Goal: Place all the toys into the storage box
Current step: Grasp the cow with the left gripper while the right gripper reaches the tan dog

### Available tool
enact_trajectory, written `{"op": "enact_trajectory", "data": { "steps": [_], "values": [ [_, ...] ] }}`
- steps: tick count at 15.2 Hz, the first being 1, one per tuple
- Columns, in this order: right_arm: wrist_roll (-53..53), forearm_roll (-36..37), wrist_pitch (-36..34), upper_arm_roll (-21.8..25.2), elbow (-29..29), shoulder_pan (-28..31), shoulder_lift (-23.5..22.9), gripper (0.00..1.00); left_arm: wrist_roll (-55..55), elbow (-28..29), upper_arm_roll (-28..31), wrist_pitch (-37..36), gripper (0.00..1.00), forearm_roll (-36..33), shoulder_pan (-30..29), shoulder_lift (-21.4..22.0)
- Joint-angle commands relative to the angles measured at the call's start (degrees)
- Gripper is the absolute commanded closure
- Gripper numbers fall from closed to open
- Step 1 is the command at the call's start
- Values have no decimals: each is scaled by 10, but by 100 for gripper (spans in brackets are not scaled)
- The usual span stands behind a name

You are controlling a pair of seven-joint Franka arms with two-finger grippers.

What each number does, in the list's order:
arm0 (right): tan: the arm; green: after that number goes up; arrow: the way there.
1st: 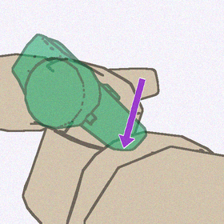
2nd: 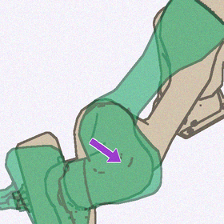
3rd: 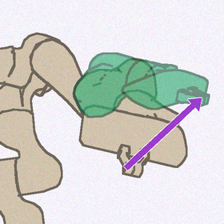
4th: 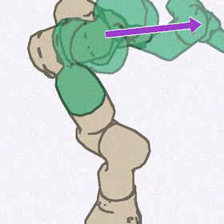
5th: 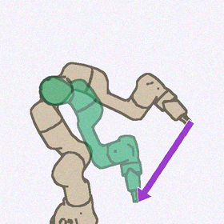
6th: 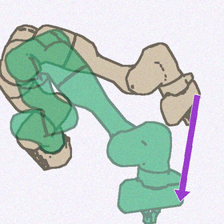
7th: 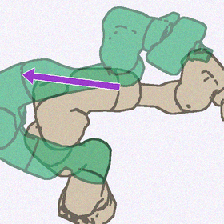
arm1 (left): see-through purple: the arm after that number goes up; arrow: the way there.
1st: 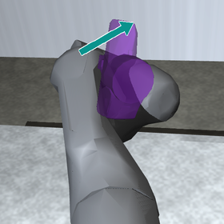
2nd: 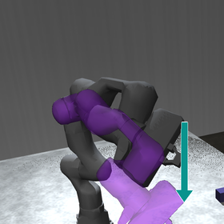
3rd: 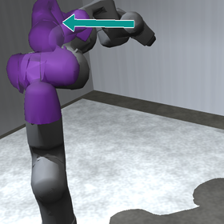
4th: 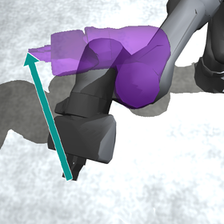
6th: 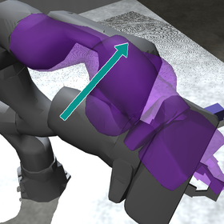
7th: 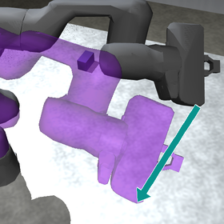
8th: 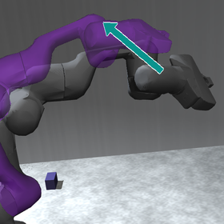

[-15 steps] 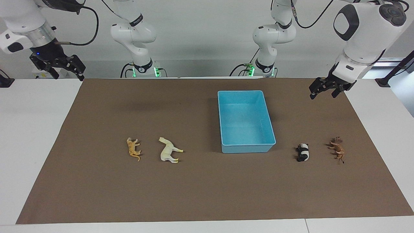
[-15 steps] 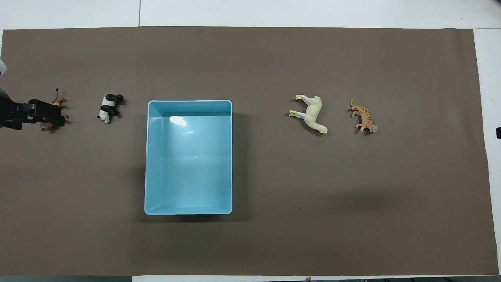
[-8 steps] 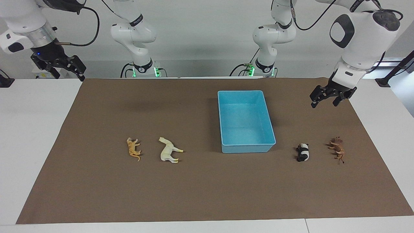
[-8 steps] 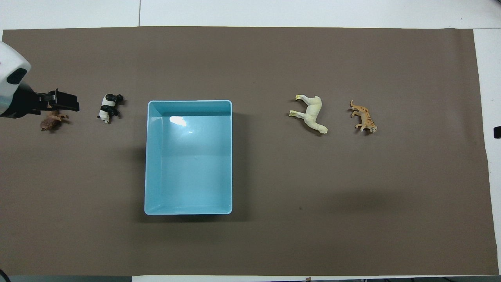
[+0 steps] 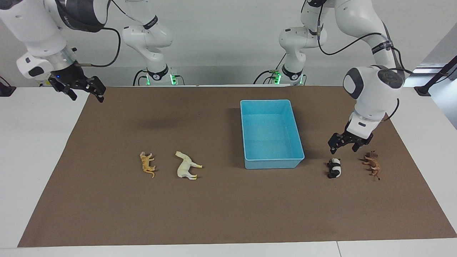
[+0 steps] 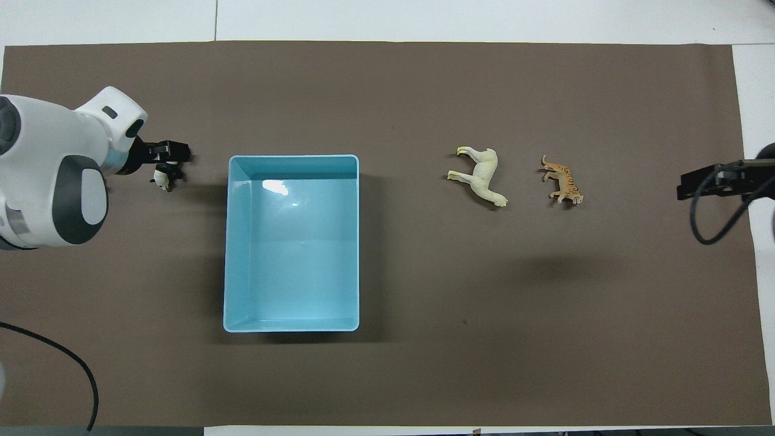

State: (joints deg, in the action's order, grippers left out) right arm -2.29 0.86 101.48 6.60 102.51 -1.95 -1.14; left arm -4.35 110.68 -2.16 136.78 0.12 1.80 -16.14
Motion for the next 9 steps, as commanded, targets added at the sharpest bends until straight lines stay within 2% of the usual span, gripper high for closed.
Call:
{"op": "enact_trajectory", "data": {
  "steps": [1, 3, 5, 9],
  "values": [
    [5, -30, 62, -3, 1, -5, -57, 0, -42, -3, 9, 52, 0, -35, 19, -32],
    [5, -41, 112, -2, 1, -29, -91, 0, -36, -4, 9, 60, 0, -56, 15, -35],
    [4, -41, 156, -3, 2, -43, -119, 0, -29, -10, 9, 63, 0, -104, 5, -40],
    [-43, -41, 210, -3, 7, -58, -161, 0, -21, -10, 9, 84, 0, -110, -4, -55]
  ]
}}
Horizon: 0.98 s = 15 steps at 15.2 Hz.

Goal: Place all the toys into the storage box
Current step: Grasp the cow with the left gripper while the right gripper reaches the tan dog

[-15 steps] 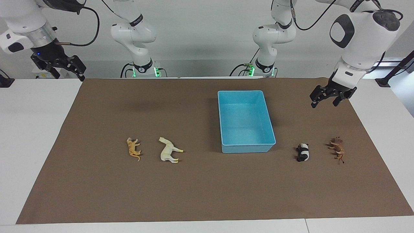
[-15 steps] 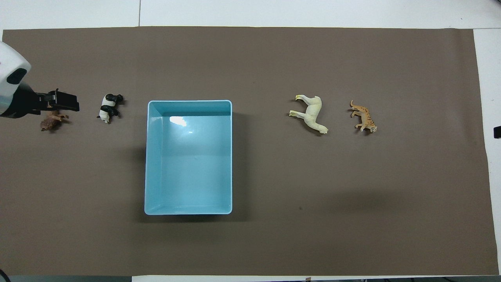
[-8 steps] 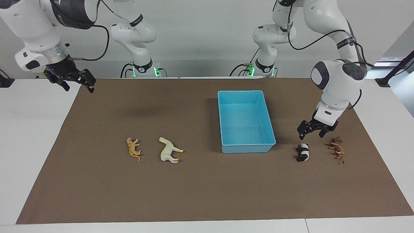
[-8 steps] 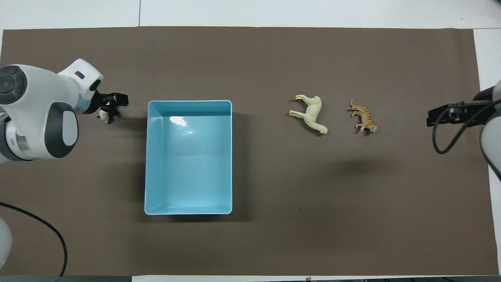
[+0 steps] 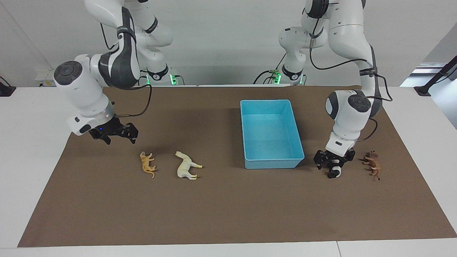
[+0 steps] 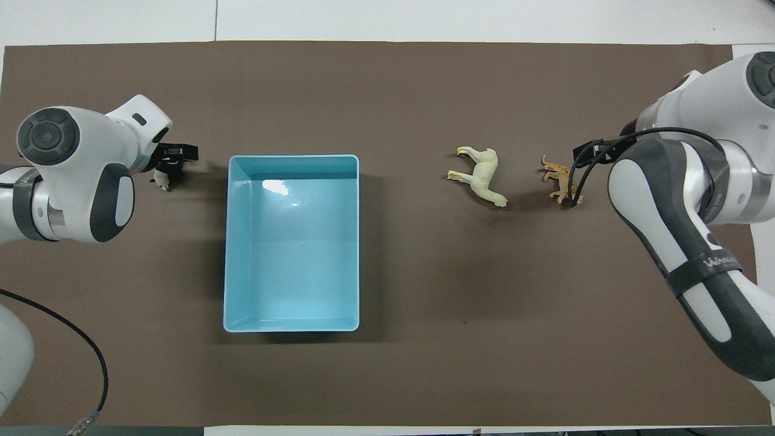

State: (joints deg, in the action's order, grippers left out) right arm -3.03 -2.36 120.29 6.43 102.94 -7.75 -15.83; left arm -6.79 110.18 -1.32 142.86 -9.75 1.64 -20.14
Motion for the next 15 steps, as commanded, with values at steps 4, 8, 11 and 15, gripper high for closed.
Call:
{"op": "enact_trajectory", "data": {
  "steps": [4, 8, 11, 15],
  "values": [
    [-68, -9, 99, -1, 41, -12, -38, 0, -2, 9, 1, 30, 0, -12, -2, -16],
    [-102, -9, 136, -1, 83, -16, -34, 0, 2, 12, 1, 33, 0, -12, -6, -17],
    [-164, -9, 141, -1, 103, -11, -30, 0, -3, 32, 1, 53, 0, -12, -4, -16],
    [-181, -9, 176, -1, 126, -12, -31, 1, -12, 39, 1, 57, 4, -11, -5, -14]
  ]
}}
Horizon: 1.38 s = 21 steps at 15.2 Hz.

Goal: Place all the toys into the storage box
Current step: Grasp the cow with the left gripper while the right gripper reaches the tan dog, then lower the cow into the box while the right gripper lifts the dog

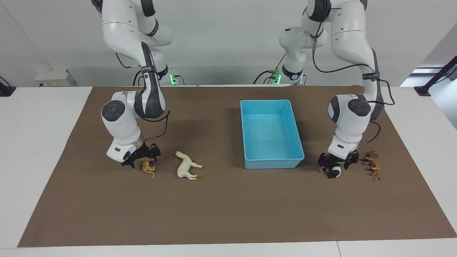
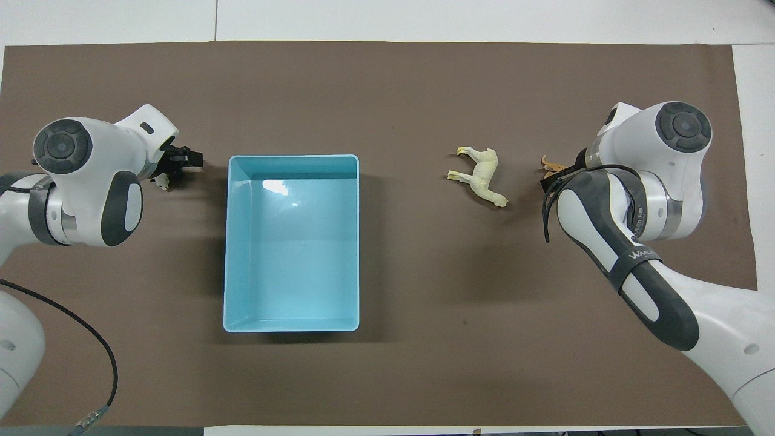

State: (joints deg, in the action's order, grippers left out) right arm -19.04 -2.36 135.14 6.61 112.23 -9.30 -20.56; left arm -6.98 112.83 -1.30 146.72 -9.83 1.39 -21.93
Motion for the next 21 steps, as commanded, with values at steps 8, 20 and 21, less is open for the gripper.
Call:
{"op": "enact_trajectory", "data": {
  "steps": [8, 20, 21],
  "values": [
    [20, -31, 45, -3, 54, -3, 17, 100, -60, -17, 0, -31, 100, -10, -7, 7],
    [139, -35, -230, 0, -192, -10, 35, 100, -246, -136, -5, -362, 100, 53, 130, 150],
    [140, -35, -248, 0, -206, -9, 39, 100, -306, -134, -5, -375, 100, 52, 167, 152]
  ]
}}
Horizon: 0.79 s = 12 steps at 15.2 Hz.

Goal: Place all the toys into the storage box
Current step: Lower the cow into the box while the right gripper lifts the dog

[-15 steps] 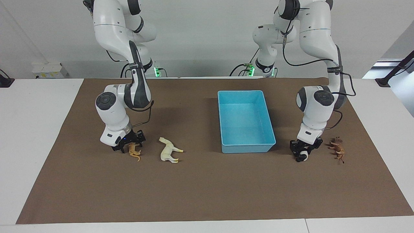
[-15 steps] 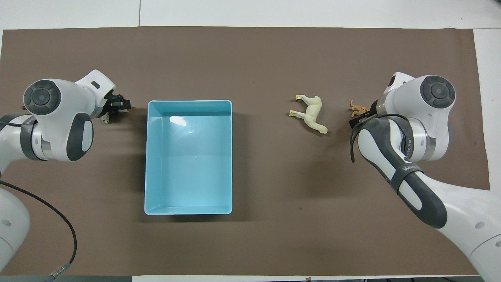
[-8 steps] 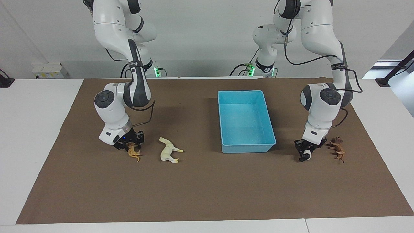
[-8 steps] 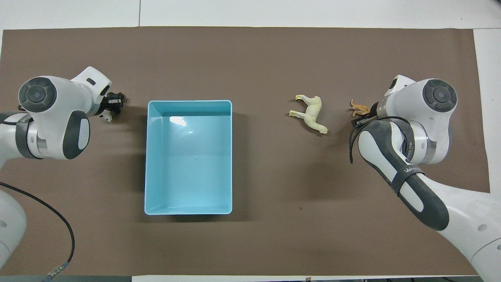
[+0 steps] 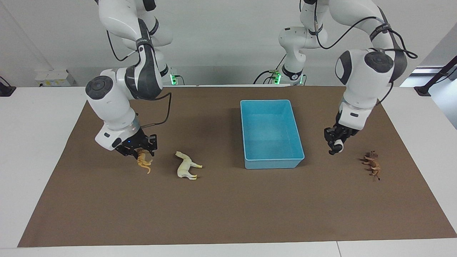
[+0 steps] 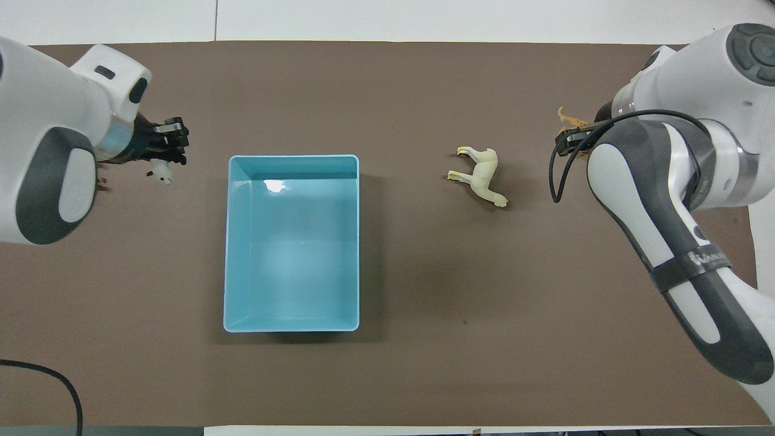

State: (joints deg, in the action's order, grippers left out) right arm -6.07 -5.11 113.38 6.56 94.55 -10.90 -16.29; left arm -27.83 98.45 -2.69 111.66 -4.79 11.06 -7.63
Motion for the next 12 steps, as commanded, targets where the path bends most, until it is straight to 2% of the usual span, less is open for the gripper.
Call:
{"op": "enact_trajectory", "data": {
  "steps": [1, 3, 5, 6, 7, 12],
  "values": [
    [11, -7, -43, 1, -36, 7, -1, 100, -145, 14, 9, -27, 100, 1, 104, 13],
    [11, -3, -47, 2, -36, 8, 3, 100, -190, 39, 9, -24, 100, 1, 150, 28],
    [11, -2, -47, 2, -36, 7, 3, 100, -195, 56, 8, -24, 100, 1, 168, 37],
    [11, -2, -47, 2, -36, 7, 4, 100, -194, 61, 8, -26, 45, 1, 170, 40],
    [11, -2, -47, 2, -36, 7, 3, 100, -189, 71, 8, -28, 0, 1, 171, 45],
    [16, -6, -47, 2, -36, 2, 4, 100, -160, 69, 13, -42, 0, 1, 161, 53]
  ]
}}
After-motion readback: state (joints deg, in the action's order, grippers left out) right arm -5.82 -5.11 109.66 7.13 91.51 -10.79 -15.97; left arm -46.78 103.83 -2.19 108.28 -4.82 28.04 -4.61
